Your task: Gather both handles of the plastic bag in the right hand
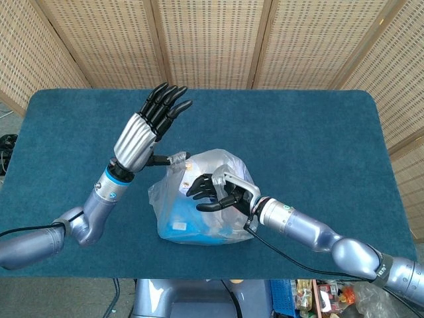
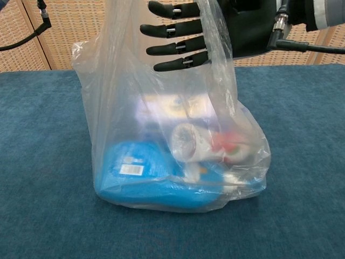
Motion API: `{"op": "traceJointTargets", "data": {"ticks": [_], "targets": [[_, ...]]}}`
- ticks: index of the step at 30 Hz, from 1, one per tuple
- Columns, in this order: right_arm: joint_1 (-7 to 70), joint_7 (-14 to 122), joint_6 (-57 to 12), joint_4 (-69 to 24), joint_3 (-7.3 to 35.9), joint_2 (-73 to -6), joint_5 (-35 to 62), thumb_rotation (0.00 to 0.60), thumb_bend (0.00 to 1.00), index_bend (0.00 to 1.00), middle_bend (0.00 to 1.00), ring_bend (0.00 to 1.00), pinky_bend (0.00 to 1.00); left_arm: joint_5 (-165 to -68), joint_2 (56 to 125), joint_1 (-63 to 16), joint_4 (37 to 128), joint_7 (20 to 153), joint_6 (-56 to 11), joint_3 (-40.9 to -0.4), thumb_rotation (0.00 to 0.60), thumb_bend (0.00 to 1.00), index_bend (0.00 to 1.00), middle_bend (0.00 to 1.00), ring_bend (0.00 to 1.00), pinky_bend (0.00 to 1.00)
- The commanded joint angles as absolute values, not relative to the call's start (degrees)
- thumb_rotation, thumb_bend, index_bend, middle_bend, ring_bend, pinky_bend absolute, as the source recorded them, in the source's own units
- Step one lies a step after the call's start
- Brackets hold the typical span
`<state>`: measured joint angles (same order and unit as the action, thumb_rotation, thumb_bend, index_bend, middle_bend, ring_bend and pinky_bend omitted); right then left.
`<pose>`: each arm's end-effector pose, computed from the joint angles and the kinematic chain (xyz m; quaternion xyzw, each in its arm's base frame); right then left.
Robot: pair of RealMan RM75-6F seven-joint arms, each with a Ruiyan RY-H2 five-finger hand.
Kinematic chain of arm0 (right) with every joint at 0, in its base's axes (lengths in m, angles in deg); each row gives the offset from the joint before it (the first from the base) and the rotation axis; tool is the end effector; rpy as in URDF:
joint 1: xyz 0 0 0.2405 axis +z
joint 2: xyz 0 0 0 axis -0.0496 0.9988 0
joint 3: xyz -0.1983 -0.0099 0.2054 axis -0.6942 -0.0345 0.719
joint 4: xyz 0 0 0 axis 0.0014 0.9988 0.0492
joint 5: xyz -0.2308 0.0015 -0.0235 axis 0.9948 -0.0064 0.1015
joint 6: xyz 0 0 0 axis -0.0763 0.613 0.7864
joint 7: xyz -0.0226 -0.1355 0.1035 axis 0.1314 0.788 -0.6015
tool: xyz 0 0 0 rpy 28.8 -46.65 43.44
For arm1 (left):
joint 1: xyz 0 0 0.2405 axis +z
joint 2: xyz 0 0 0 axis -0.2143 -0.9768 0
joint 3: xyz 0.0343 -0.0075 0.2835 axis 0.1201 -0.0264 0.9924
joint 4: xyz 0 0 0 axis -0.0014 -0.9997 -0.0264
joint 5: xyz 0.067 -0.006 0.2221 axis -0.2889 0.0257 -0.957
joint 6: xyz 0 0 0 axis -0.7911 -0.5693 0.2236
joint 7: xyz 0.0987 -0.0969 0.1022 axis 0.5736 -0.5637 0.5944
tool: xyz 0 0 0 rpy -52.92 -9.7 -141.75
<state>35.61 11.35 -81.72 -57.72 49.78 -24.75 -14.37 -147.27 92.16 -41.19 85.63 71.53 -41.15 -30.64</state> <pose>-0.0176 -0.3719 0.0542 -0.3513 0.8506 -0.3725 0.1201 -0.0199 0.4300 0.0889 -0.6151 -0.1699 -0.7221 0.2673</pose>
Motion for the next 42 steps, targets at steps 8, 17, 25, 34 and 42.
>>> {"op": "traceJointTargets", "data": {"ticks": [8,17,25,34,42], "targets": [[35.4,10.9,-81.1,-58.4,50.4,-25.1,-13.7,0.6,0.0,0.43,0.39,0.25,0.19,-148.3,89.3,-41.5,88.4,68.4,-38.7,-29.9,0.574,0.0,0.0,0.0,0.0,0.0],[35.5,11.1,-80.5,-59.1,50.1,-25.3,-12.8,0.6,0.0,0.34,0.28,0.15,0.09,-148.0,90.5,-41.7,87.8,69.0,-39.2,-30.2,0.573,0.0,0.0,0.0,0.0,0.0],[35.3,10.7,-79.6,-59.3,50.8,-25.8,-12.4,0.6,0.0,0.22,0.13,0.0,0.01,-148.2,89.9,-41.7,88.1,69.7,-39.4,-30.4,0.573,0.0,0.0,0.0,0.0,0.0],[34.9,9.7,-81.5,-59.6,52.2,-25.8,-12.4,0.6,0.0,0.21,0.13,0.0,0.01,-148.3,90.2,-41.8,87.8,70.2,-39.3,-30.3,0.571,0.0,0.0,0.0,0.0,0.0],[34.8,9.4,-83.4,-59.3,52.9,-26.1,-12.6,0.6,0.0,0.21,0.13,0.02,0.01,-147.7,90.7,-42.1,87.5,70.6,-38.9,-30.5,0.579,0.0,0.0,0.0,0.0,0.0]]}}
